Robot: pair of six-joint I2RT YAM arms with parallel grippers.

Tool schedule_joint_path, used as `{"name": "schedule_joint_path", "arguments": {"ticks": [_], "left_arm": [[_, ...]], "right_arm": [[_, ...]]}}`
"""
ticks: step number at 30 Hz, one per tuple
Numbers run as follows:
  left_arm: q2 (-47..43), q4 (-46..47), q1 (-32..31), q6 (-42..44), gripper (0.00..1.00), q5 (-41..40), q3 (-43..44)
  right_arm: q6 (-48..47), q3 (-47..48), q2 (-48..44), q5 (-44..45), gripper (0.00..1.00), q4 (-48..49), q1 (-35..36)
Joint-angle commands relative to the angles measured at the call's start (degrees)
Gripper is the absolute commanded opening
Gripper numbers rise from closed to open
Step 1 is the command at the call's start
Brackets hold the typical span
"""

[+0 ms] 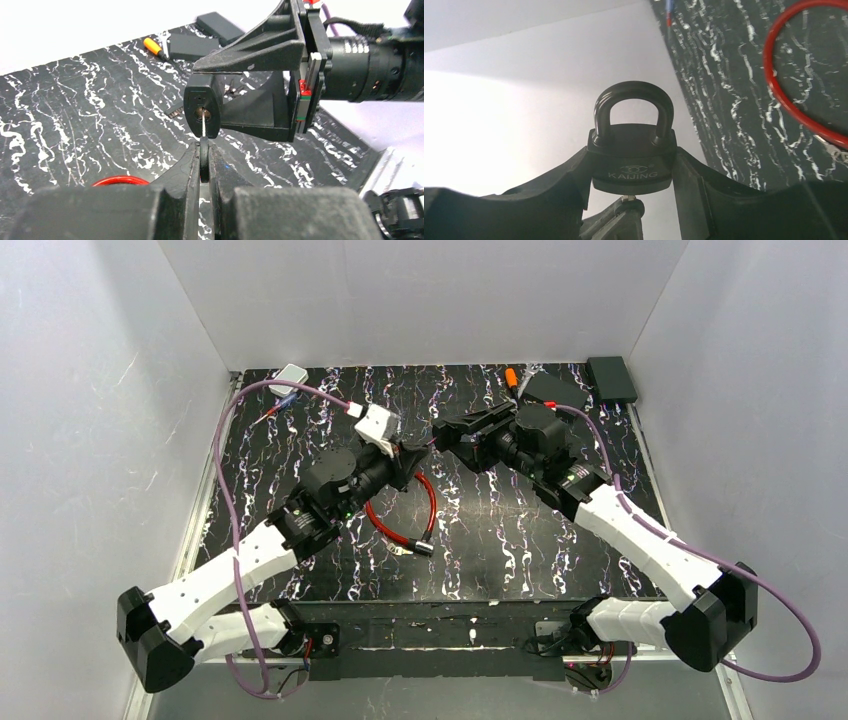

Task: Unlock with the key

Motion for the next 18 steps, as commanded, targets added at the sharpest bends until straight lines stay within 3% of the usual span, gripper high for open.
{"name": "schedule_joint_path", "arguments": {"ticks": [1,6,13,18], "left_arm": [[0.2,1.2,-0.9,-7.8,0.0,9.0,1.3],[-1.8,-2.1,-0.7,-11.7,0.0,7.8,2.7],[-5.2,-11.1,-0.7,-9.4,0.0,6.8,4.6],[-7.0,-11.6,-0.7,-9.3,0.0,6.8,3.3]], "right_arm": [[0.5,0.3,-4.5,-18.0,0.01,19.0,5.3],[0.6,-1.0,-5.3,-18.3,0.01,20.4,5.3],[1.0,-1.0,-6.1,-16.6,0.01,20.6,5.2],[0.7,-0.6,-6.2,-15.5,0.01,19.6,5.2]]}}
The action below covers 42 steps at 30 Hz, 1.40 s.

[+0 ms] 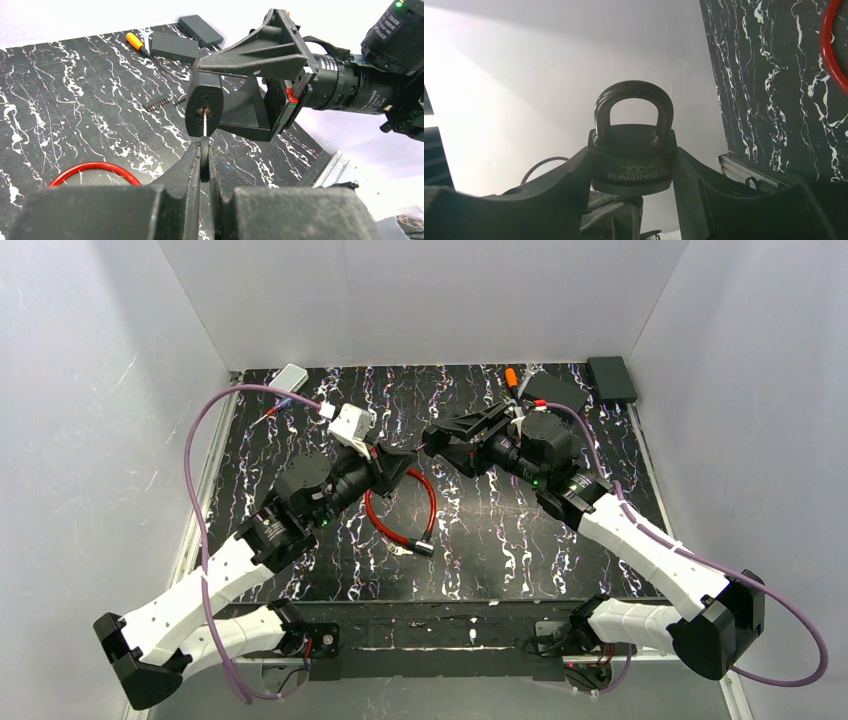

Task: Unlock with the key

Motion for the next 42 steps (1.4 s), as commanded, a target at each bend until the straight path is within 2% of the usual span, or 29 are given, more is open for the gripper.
{"name": "schedule_joint_path", "arguments": {"ticks": [1,16,29,42], "left_arm": [[0.1,-2.1,-1.1,-0.5,0.0,5.0,0.0],[0.4,-2.1,-1.1,-1.2,0.0,4.2,-0.7],[-5.1,-10.8,-1.2,-1.6,0.0,1.3,0.7],[-8.2,-21.3,-1.1,0.0,0.0,6.3,4.2]], "right_arm": [[0.7,2.3,-2.8,-9.1,0.01,10.8,3.4],[2.6,2.7,-2.0,-6.3,0.01,8.7,3.3],[3.9,3.6,-1.4,-4.2,0.01,4.7,-0.5],[4.6,3.6,0.1,-3.1,0.01,4.8,-4.7]]}}
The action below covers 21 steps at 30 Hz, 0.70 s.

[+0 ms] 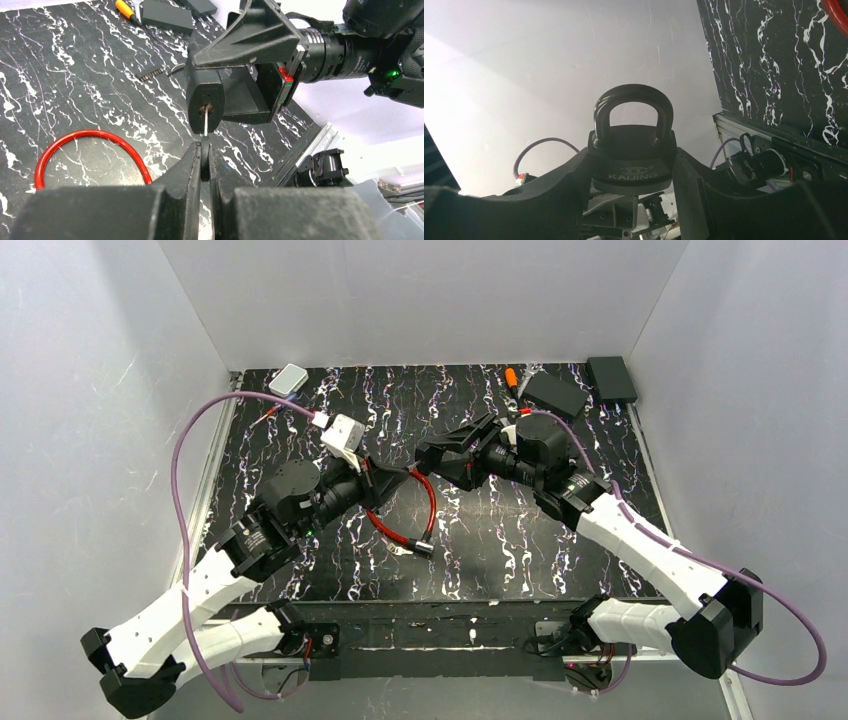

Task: Unlock with the key

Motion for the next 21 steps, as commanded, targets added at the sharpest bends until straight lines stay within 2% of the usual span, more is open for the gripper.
{"name": "schedule_joint_path", "arguments": {"ticks": [1,9,21], "left_arm": [[-3.3,-11.0,-0.4,1.6,0.0,4.1,3.4],[-6.3,-13.7,-0.5,0.1,0.0,-0.7,4.8],[-1.2,0.6,-0.4,-1.7,0.0,-2.2,1.8]], "right_arm": [[2.3,3.8,0.0,5.5,0.01,8.6,-4.9],[-1.9,6.9,-0.2,14.8,0.01,1.9,-6.4],[2.2,6.6,0.8,1.3,0.01,4.7,-6.1]]}}
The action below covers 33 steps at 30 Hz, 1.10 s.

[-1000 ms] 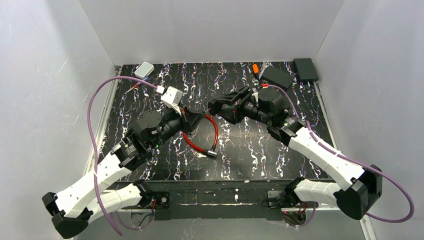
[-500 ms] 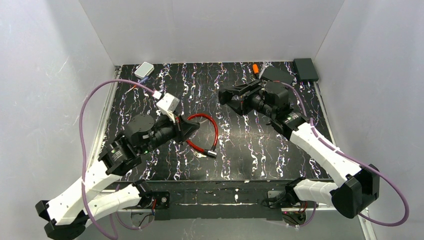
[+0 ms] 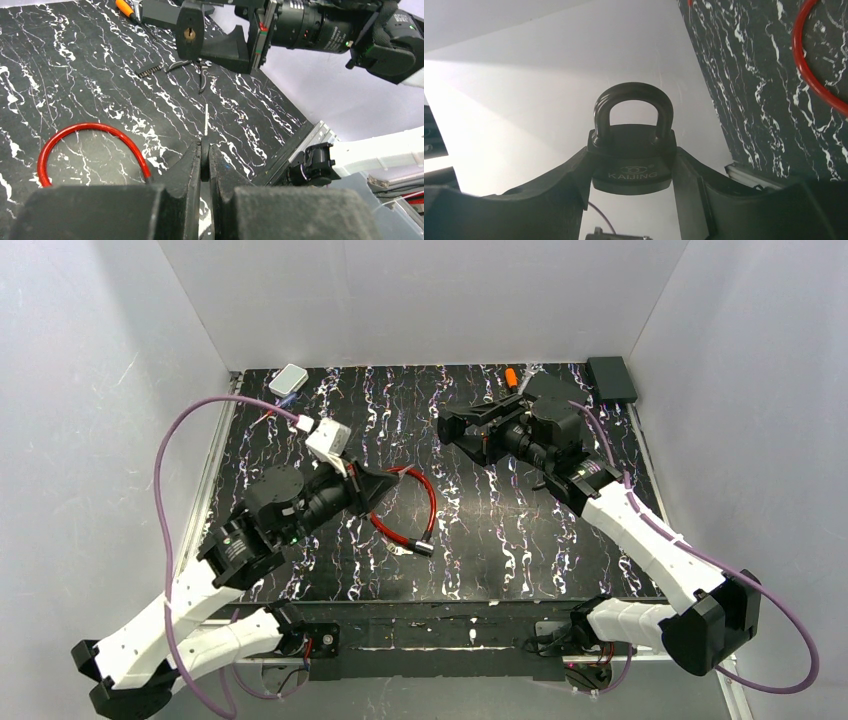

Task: Unlock with the key

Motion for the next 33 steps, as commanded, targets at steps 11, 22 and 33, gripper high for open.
{"name": "schedule_joint_path", "arguments": {"ticks": [11,22,33], "left_arm": [[10.0,14.4,-0.2,-1.8,0.0,-1.1,1.3],[10.8,15.0,-0.1,-0.4,0.0,-4.0,1.1],[11.3,17.0,-0.2,0.5,0.0,-5.2,0.7]], "right_arm": [[1.6,2.5,-1.8,-6.0,0.01,7.1,1.6],[1.3,2.6,-1.0,-6.3,0.01,7.7,1.6],[1.4,1.9,-0.4,-6.4,0.01,8.7,2.4]]}}
